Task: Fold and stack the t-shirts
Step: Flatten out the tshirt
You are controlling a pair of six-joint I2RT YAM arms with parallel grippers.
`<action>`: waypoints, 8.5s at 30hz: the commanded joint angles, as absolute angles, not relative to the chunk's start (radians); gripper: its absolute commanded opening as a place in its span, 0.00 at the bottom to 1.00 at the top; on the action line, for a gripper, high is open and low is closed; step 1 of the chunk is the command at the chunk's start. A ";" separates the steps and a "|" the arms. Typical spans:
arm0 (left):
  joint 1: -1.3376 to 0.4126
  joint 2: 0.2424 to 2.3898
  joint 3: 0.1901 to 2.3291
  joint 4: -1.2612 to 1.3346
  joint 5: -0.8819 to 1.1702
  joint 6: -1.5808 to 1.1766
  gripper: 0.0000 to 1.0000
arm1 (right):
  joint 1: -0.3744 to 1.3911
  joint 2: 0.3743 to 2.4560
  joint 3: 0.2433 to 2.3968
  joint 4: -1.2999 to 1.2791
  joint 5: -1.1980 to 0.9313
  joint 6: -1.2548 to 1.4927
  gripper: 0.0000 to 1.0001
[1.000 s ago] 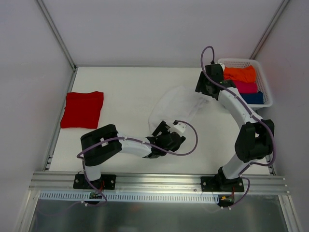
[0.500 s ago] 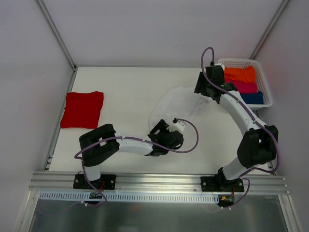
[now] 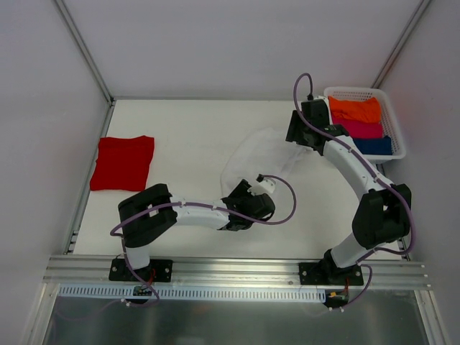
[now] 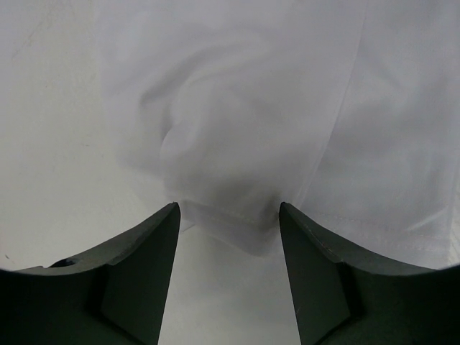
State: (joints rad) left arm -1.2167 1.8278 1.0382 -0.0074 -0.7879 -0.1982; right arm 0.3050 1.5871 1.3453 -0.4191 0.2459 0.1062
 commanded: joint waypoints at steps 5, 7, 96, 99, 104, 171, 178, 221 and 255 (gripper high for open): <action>-1.221 1.815 1.072 -0.083 -0.738 -0.268 0.47 | 0.314 1.594 1.351 -0.405 0.259 0.089 0.68; -1.223 1.809 1.071 -0.100 -0.713 -0.281 0.47 | 0.316 1.601 1.348 -0.405 0.264 0.094 0.68; -1.197 1.807 1.025 -0.143 -0.650 -0.341 0.00 | 0.069 1.977 1.921 -0.611 0.408 -0.028 0.64; -1.197 1.809 1.023 -0.143 -0.652 -0.337 0.00 | 0.069 1.973 1.930 -0.611 0.405 -0.026 0.64; -1.195 1.812 1.028 -0.143 -0.649 -0.339 0.00 | 0.069 1.996 1.945 -0.612 0.399 -0.023 0.64; -1.255 1.172 1.414 -0.391 -1.182 -0.009 0.00 | 0.067 1.026 1.792 -0.577 0.107 0.034 0.00; -1.428 1.199 1.682 -0.387 -1.328 0.204 0.00 | 0.069 0.931 1.870 -0.563 0.100 0.046 0.00; -0.636 1.359 1.551 -0.486 -0.632 -0.271 0.00 | 0.015 1.356 1.732 -0.305 0.017 0.134 0.01; -0.383 2.097 1.822 -0.423 -0.647 -0.258 0.00 | 0.071 1.960 1.841 -0.327 0.041 0.028 0.00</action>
State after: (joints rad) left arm -0.3908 2.1468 1.8565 -0.4114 -0.6544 -0.2291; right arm 0.0509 2.0499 1.8847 -0.3679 0.0231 0.0444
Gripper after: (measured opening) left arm 0.008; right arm 0.010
